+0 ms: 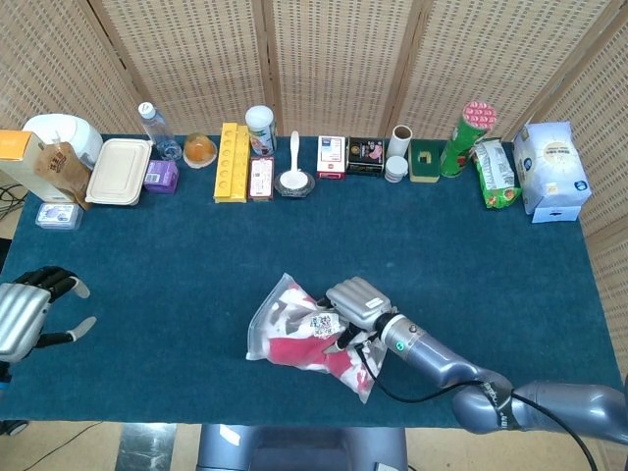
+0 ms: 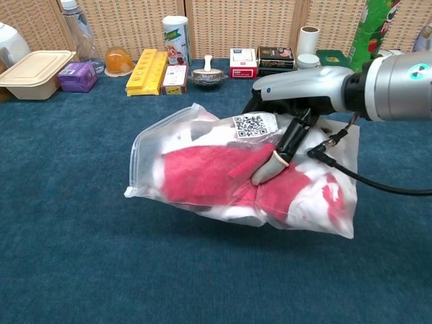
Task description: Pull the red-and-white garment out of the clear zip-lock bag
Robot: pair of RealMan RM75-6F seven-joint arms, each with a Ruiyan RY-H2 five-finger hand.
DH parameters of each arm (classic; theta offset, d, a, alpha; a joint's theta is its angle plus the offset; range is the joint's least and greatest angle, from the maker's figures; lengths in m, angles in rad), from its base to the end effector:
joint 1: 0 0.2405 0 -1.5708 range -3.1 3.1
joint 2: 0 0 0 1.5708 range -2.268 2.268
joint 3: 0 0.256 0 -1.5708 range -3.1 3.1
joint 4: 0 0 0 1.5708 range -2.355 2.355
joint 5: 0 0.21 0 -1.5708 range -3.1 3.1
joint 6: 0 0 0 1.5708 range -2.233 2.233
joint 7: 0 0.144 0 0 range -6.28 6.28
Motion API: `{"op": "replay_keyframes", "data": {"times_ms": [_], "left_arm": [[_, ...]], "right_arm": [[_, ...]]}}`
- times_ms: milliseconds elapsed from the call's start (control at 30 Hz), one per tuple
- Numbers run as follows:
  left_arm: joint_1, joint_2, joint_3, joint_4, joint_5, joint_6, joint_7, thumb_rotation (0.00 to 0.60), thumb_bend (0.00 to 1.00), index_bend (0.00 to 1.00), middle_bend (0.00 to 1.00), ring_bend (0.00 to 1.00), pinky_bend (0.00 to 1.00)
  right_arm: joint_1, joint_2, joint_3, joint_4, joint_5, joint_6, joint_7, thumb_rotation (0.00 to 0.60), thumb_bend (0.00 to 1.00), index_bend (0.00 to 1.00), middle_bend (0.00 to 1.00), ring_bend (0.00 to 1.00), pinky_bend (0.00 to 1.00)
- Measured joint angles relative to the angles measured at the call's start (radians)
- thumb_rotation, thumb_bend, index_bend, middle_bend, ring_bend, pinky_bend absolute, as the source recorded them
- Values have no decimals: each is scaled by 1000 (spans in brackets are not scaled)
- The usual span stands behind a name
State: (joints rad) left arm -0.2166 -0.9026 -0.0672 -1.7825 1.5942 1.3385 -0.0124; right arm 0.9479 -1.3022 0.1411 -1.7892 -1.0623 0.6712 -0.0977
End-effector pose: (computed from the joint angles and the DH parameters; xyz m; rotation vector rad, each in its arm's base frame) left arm -0.2586 0.2163 0.1872 -1.6336 -0.8323 -0.9356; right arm -0.0767 -0.3177 0.0020 2.2295 -1.2281 0.9242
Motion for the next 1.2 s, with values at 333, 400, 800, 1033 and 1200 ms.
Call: {"op": "replay_keyframes", "data": {"times_ms": [333, 400, 800, 1033, 1200], "left_arm": [[-165, 2, -28, -81, 25, -196, 86, 600, 195, 464, 896, 809, 798], [-193, -5, -32, -87, 27, -228, 94, 600, 193, 464, 967, 880, 852], [-348, -31, -51, -146, -22, -428, 55, 600, 206, 463, 1000, 1000, 967], [-401, -81, -61, -142, -40, -465, 7, 600, 209, 463, 1000, 1000, 967], [-437, -117, -66, -132, -50, -493, -29, 600, 209, 463, 1000, 1000, 967]], "right_arm": [[-46, 46, 64, 1, -246, -88, 382, 467, 176, 829, 859, 1000, 957], [-47, 47, 73, 7, -284, -97, 440, 466, 177, 829, 859, 1000, 960], [-17, 35, 77, 56, -391, -112, 624, 467, 177, 829, 859, 1000, 968], [1, 29, 63, 66, -409, -111, 662, 468, 176, 829, 859, 1000, 971], [11, 23, 57, 71, -411, -109, 690, 466, 176, 829, 858, 1000, 971]]}}
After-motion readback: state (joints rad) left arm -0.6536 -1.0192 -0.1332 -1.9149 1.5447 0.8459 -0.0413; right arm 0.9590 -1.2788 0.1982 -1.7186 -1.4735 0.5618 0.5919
